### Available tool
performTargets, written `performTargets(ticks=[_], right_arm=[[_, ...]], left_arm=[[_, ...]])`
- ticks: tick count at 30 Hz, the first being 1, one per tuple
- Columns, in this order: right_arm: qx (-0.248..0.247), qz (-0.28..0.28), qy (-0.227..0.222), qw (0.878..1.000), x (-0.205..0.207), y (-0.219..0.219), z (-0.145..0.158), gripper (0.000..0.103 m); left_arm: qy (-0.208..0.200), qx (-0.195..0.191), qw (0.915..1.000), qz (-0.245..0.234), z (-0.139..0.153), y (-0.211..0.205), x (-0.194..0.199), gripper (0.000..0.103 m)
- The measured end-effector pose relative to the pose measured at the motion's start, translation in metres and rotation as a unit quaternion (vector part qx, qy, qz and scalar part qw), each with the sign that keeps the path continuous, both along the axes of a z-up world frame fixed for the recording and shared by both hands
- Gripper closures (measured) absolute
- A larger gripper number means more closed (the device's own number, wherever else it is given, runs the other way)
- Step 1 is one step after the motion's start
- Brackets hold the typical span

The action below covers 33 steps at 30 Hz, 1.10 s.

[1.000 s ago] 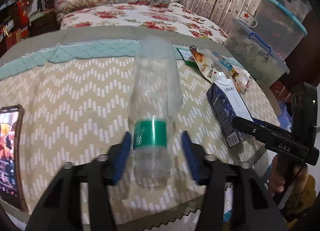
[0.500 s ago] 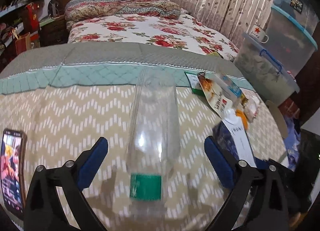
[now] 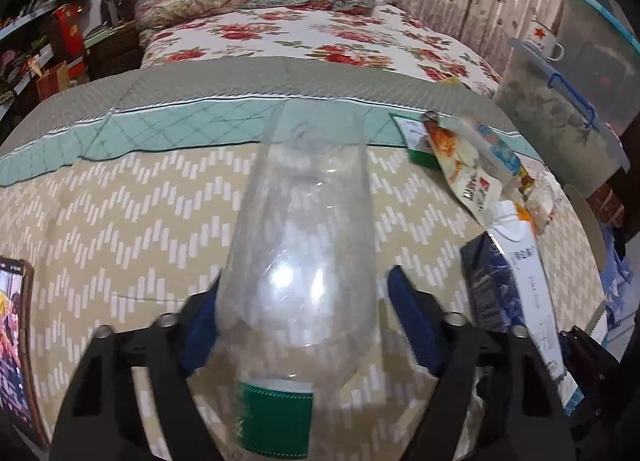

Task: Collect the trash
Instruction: 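Lift the bottle with the left tool while the right lifts the milk carton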

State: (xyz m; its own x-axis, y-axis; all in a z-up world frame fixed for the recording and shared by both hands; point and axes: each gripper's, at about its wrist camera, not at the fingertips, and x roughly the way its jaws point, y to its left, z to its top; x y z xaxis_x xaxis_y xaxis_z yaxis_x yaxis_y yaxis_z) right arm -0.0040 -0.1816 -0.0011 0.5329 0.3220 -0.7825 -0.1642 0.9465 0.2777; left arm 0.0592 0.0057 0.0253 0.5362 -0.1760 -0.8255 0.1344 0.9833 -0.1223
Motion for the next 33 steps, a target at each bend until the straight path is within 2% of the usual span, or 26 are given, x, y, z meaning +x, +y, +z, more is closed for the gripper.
performTargets(ticks=[2,3,7,13,16,21,29,33], right_arm=[[-0.006,0.002,-0.004,1.000,-0.001,0.001,0.000,0.027],[-0.014,0.004,-0.008,1.000,-0.002,0.002,0.000,0.034],[-0.023,0.010,-0.023,0.999,-0.008,0.002,0.004,0.036],[-0.035,0.020,-0.054,0.998,-0.019,0.004,0.014,0.037],[-0.035,0.026,-0.055,0.998,-0.022,0.004,0.015,0.037],[-0.042,0.036,-0.055,0.997,-0.032,0.004,0.014,0.037],[-0.036,0.007,-0.035,0.999,-0.034,-0.012,0.004,0.036],[-0.031,0.009,-0.043,0.999,-0.037,-0.013,0.006,0.029]], left_arm=[[0.003,-0.015,0.9999,0.001,-0.001,0.006,-0.001,0.043],[0.004,-0.021,0.9998,0.002,-0.001,0.009,-0.003,0.043],[0.002,-0.024,0.9997,0.006,-0.001,0.012,-0.011,0.043],[-0.009,-0.055,0.9985,-0.002,0.005,0.018,-0.029,0.043],[-0.010,-0.065,0.9978,-0.011,0.007,0.014,-0.037,0.043],[-0.001,-0.058,0.9979,-0.028,0.004,0.004,-0.051,0.043],[0.008,-0.040,0.9987,-0.030,-0.002,-0.002,-0.059,0.041],[-0.002,-0.039,0.9990,-0.021,0.004,-0.001,-0.056,0.027]])
